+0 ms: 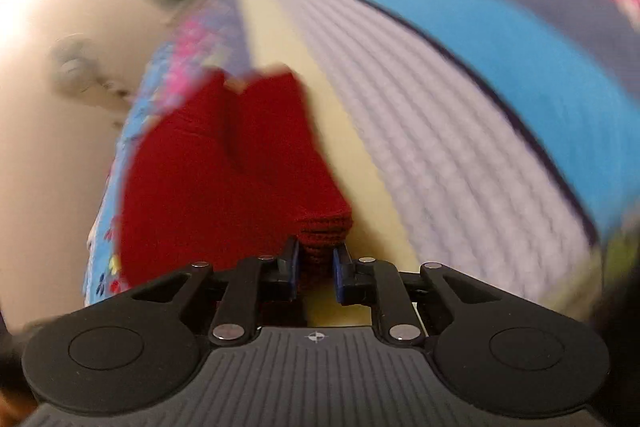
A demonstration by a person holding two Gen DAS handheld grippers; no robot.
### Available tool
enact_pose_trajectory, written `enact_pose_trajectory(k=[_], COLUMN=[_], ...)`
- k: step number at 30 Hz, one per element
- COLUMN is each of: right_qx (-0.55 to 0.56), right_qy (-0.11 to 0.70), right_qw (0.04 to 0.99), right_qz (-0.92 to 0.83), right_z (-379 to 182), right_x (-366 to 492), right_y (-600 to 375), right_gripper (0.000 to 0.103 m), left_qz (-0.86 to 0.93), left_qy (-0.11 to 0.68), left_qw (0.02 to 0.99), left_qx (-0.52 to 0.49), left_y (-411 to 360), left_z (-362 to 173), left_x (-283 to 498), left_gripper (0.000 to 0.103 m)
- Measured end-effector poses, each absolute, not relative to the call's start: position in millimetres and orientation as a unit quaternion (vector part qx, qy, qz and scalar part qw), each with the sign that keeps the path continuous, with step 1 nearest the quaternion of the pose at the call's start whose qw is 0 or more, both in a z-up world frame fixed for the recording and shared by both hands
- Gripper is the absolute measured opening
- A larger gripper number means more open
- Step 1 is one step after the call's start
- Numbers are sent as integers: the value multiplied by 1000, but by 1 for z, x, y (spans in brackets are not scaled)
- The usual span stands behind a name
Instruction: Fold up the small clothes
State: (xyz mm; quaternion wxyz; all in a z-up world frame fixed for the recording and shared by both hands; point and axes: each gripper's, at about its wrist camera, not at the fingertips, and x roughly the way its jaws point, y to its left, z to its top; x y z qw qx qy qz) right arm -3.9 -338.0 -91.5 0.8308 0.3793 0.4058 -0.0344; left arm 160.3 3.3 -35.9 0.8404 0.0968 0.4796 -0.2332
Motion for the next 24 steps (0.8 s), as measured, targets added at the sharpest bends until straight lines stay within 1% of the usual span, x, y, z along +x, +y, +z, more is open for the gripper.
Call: enact_pose_trajectory(k=[2,3,4,8,12,15,18,20,24], right_qx=[378,361,346,296,280,283,281,292,286], right_qy=[395,382,364,301,284,286,297,315,361], right_qw=[837,850,864,905,916,915,912,902,884], right_qz=[-26,-26,-32,-54,-33,-5,28,50,72], right_z=[-84,-77,-69,-45,-35,-29,-24,-24,-35], right_x=[-1,-1,-3,-7,8,26,58,86,140], right_y=[-338,-336,-335,-336,-339,-339,-335,-333,-323], right_gripper=[25,34,37,38,38,39,44,49,52], left_qz=[-231,-231,-232,-233,-234,-235,-237,-237,-238], left_qy=[475,476,479,479,479,481,482,482,483], left_qw=[843,843,841,841,840,840,839,839,838], left_qx=[103,99,94,94,96,93,92,90,87], left_y=[3,4,6,6,5,6,6,6,7], left_z=[-36,-35,-35,-35,-35,-35,-35,-35,-35], left_x=[160,162,164,165,166,167,168,169,169], left_gripper=[37,37,37,38,38,38,38,38,38])
